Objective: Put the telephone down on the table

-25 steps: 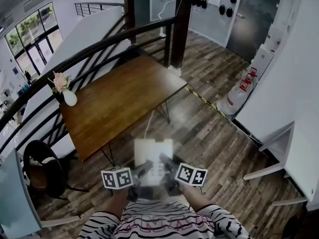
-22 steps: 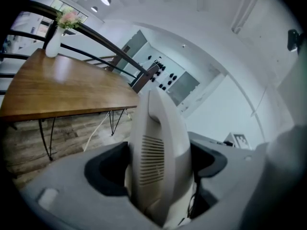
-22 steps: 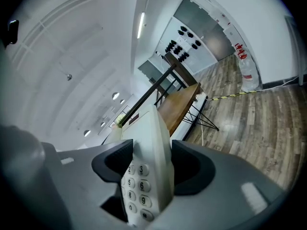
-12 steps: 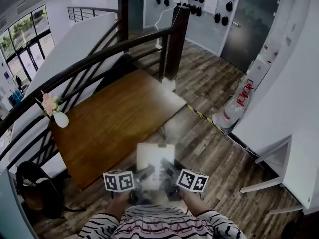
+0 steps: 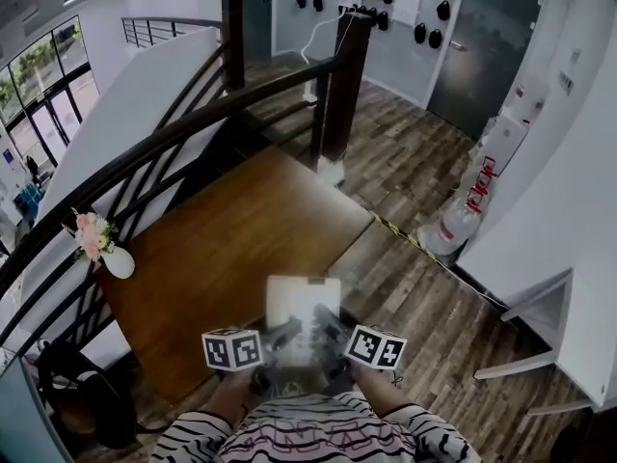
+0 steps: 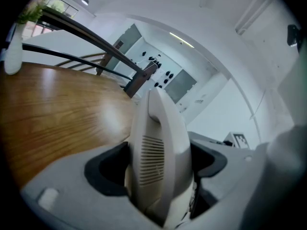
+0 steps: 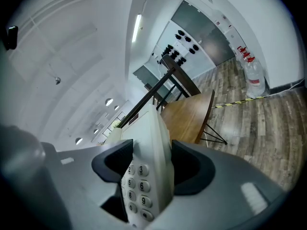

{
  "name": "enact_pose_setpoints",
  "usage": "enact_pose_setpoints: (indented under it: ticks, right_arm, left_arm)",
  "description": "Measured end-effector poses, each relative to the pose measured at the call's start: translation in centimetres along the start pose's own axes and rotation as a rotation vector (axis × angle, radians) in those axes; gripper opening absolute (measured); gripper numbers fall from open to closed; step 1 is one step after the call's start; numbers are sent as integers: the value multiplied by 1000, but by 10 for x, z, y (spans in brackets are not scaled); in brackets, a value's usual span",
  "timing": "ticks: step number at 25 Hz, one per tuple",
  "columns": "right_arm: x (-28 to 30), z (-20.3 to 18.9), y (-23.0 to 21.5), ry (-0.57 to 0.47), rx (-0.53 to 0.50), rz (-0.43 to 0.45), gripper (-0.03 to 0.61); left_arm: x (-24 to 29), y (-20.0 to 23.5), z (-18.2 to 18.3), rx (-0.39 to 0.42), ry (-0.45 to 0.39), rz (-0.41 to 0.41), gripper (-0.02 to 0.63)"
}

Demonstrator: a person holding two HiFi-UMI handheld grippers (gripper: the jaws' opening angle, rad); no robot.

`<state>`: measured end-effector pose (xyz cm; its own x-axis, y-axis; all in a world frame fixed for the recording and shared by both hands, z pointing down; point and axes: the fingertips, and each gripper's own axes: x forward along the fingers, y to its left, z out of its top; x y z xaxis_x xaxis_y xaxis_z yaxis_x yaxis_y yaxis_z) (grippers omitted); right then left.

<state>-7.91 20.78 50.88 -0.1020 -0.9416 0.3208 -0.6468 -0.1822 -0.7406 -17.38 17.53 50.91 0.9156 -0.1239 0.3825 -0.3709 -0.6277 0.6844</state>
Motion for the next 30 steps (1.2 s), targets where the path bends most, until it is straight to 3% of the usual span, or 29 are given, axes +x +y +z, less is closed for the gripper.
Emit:
enact_pose_setpoints:
  ticks: [14, 22, 30]
  right_arm:
    - [86, 79, -59, 108, -22, 51, 249]
    - [157, 171, -106, 241, -100, 146, 249]
    - [209, 225, -127, 372, -172, 258, 249]
  left_arm:
    - [98, 36, 60, -70, -62, 74, 387]
    - [191, 49, 122, -144, -186, 174, 387]
    - [243, 58, 160, -208, -309, 286, 387]
